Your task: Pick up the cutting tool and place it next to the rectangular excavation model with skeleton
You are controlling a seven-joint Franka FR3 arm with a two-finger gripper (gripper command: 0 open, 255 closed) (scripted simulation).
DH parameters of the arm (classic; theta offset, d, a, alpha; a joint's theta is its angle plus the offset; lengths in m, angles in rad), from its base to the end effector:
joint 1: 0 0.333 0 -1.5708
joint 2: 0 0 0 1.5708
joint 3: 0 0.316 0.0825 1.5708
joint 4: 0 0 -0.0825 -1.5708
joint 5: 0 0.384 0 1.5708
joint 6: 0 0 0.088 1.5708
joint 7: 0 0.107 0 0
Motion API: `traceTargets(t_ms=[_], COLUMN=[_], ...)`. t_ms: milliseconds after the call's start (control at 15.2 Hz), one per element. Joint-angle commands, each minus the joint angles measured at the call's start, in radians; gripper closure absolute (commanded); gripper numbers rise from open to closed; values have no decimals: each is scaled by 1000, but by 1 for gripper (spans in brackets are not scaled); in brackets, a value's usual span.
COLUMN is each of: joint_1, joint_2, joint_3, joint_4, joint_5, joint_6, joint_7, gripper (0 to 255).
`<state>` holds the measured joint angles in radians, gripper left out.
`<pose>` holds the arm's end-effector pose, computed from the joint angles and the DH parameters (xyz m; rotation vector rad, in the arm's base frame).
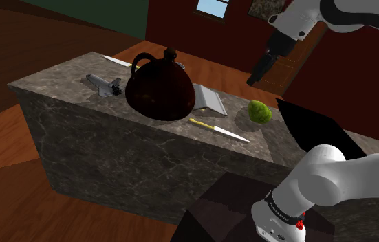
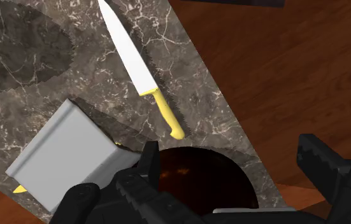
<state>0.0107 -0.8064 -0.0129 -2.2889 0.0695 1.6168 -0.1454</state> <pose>0.3058 0.0049 0.6333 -3.0568 -0.2267 -0.2143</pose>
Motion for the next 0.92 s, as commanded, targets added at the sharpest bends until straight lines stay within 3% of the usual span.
traceTargets(t_ms=[0,858], joint_1=[0,40], joint_2=[0,373], joint_3=[0,-134], joint_4=[0,-64], joint_5=[0,-60], joint_6=[0,220], joint_7=[0,-318], gripper=[0,0])
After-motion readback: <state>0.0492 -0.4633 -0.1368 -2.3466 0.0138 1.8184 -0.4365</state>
